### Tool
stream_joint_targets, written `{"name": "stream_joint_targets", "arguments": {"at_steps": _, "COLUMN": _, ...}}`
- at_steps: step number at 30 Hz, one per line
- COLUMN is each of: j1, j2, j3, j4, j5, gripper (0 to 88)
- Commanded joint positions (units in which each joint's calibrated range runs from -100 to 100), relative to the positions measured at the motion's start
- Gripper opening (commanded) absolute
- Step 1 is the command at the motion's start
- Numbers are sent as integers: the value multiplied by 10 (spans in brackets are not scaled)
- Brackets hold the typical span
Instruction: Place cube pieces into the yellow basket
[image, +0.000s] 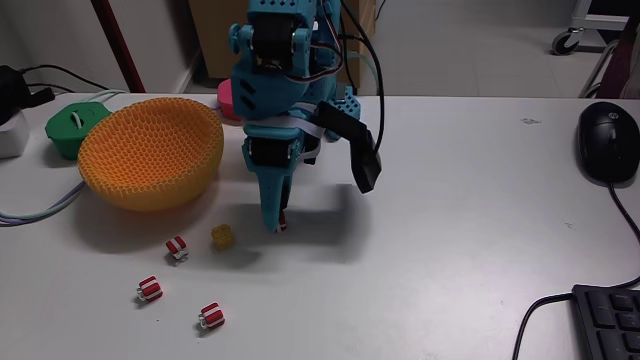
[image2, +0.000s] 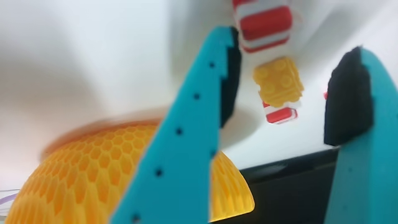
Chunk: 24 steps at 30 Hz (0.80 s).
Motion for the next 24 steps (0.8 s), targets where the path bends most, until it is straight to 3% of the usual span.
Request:
{"name": "stream_joint_targets", "arguments": {"at_steps": 1, "j1": 15, "j2": 32, "j3": -22, "j4": -25, "j5": 7, "gripper": 232}}
{"name": "stream_joint_targets", "arguments": {"at_steps": 7, "j1": 17, "j2": 81, "j3": -18, "j4": -77, "j5": 24, "gripper": 149}}
{"name": "stream_joint_targets", "arguments": {"at_steps": 11, "j1": 4, "j2": 84, "j3": -21, "j4": -98, "j5": 47, "gripper": 0}}
{"name": "stream_joint_targets", "arguments": {"at_steps": 14, "j1": 17, "j2": 82, "j3": -65, "j4": -75, "j5": 46, "gripper": 0}}
{"name": "stream_joint_targets", "arguments": {"at_steps": 20, "j1": 178, "j2": 42, "j3": -313, "j4": 36, "j5": 46, "gripper": 0}}
{"name": "stream_joint_targets", "arguments": {"at_steps": 24, "j1": 331, "j2": 43, "j3": -370, "j4": 62, "j5": 82, "gripper": 0}}
